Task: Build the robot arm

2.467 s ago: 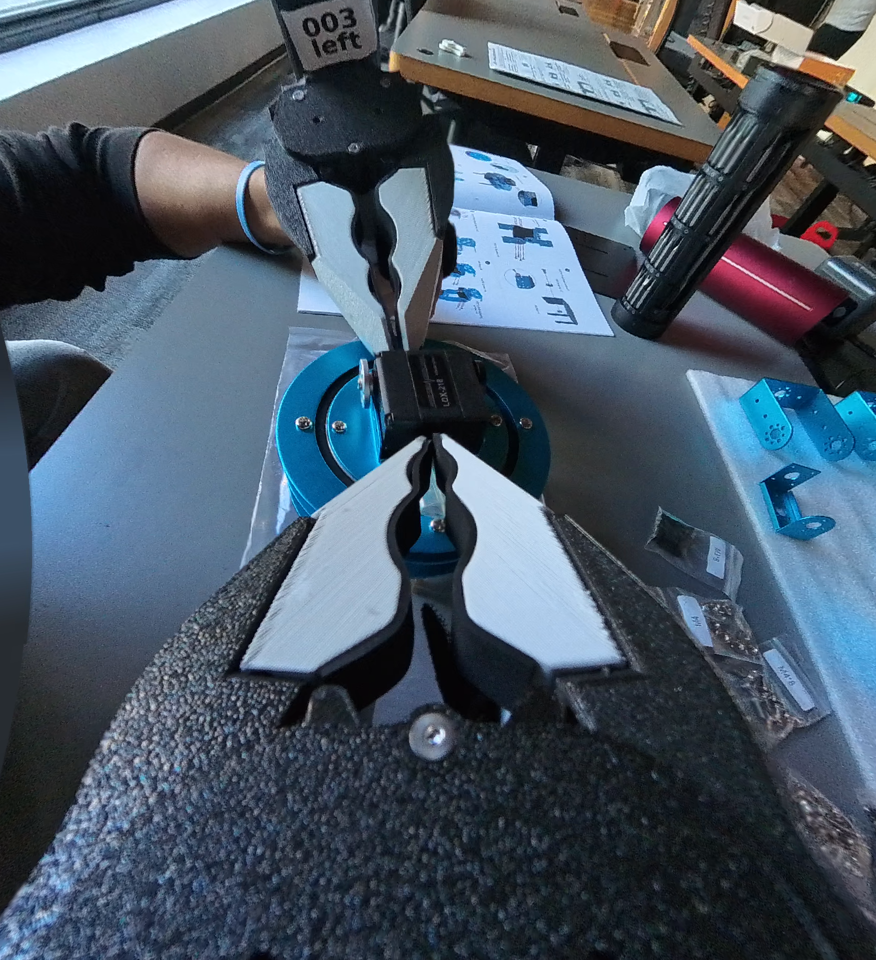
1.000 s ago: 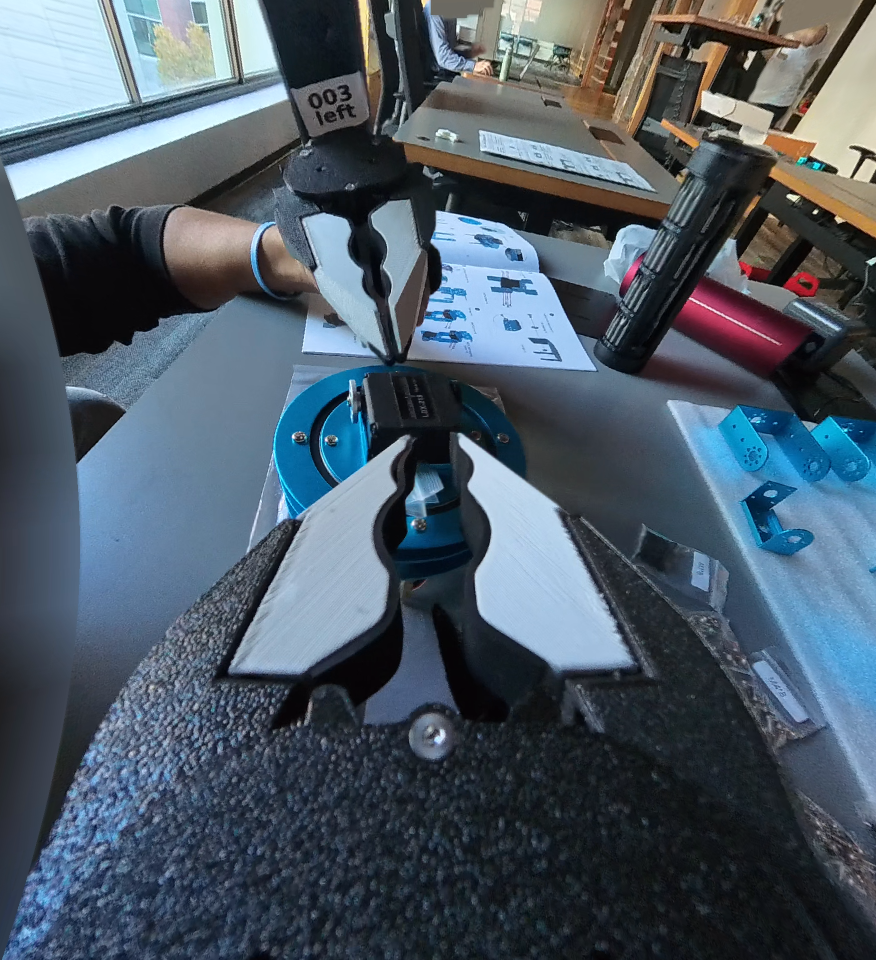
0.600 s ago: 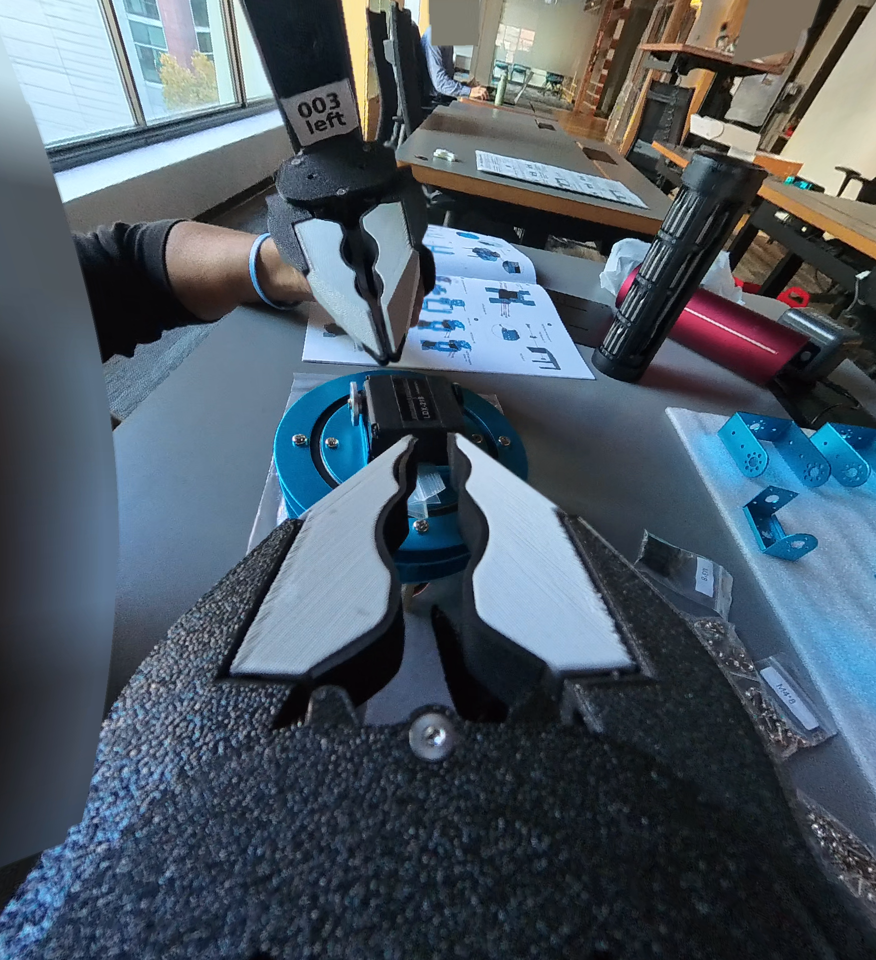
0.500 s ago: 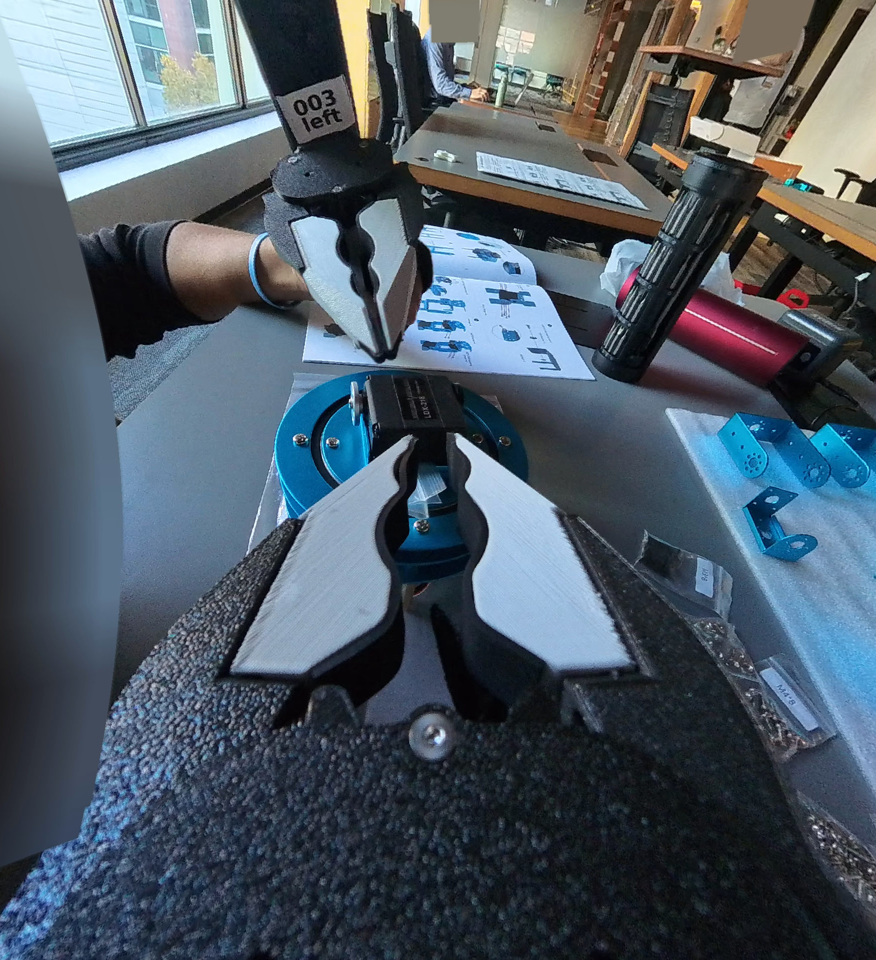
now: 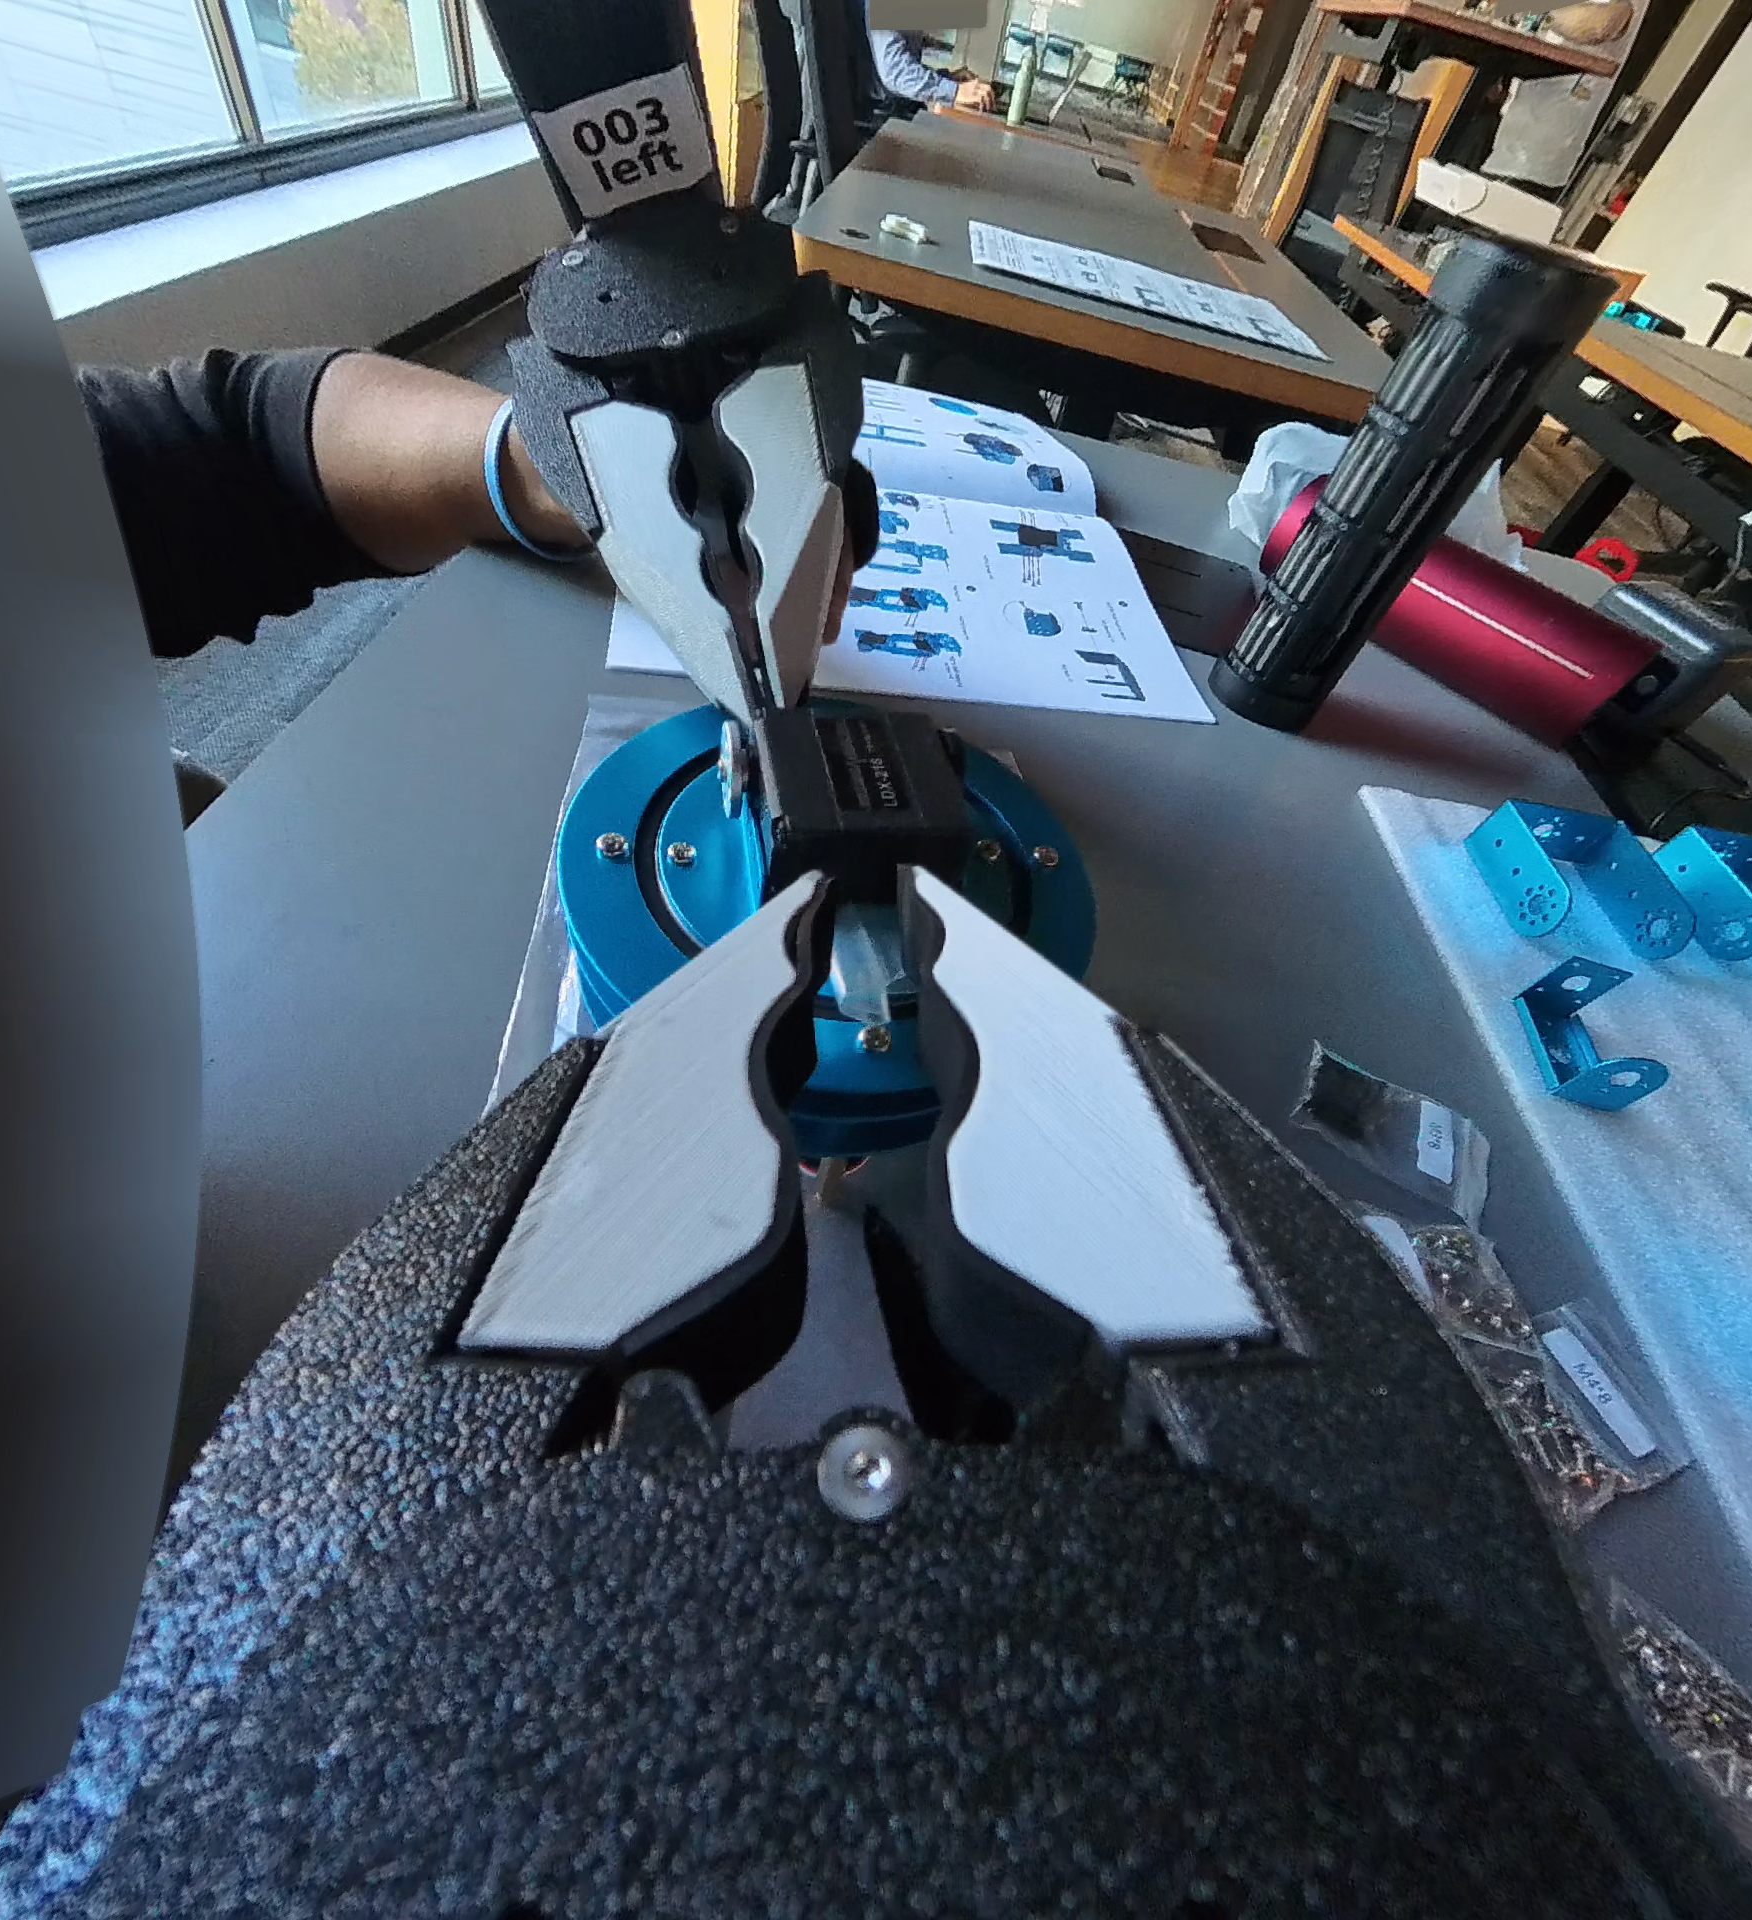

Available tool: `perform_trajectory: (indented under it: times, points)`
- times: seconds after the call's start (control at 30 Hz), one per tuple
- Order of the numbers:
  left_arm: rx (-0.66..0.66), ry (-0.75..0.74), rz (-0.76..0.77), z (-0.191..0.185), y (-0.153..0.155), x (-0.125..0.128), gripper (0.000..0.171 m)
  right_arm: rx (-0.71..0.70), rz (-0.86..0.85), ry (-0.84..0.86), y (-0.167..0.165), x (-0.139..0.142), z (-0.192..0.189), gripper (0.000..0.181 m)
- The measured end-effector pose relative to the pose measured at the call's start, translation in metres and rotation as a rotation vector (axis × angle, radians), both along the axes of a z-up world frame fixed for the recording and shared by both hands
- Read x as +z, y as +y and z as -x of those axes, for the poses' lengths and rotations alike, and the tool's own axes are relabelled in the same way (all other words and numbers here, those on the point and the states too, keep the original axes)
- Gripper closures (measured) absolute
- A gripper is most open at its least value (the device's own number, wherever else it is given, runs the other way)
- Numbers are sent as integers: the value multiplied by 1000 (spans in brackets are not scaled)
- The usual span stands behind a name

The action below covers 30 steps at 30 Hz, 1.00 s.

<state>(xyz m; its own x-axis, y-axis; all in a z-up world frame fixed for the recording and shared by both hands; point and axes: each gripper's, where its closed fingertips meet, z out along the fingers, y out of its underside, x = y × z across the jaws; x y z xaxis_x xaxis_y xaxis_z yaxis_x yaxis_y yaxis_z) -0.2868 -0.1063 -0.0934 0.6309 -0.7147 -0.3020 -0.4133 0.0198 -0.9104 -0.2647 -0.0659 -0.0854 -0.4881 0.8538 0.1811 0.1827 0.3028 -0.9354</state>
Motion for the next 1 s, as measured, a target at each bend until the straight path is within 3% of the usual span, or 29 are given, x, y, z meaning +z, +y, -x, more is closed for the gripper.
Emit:
perform_trajectory:
  times: [0.47, 0.83, 0.93, 1.0]
  points:
    - [10, 5, -12, -3, 3, -1, 171, -8, -24, 4, -1, 0, 0, 169]
    - [55, -66, -63, 8, -2, 22, 171, -42, -13, 34, 8, 22, -4, 169]
    - [57, -159, -63, 13, -6, 37, 170, -97, -5, -18, 19, 30, -8, 162]
    - [60, -209, -48, 17, -7, 45, 165, -124, -39, -110, 27, 20, -21, 163]
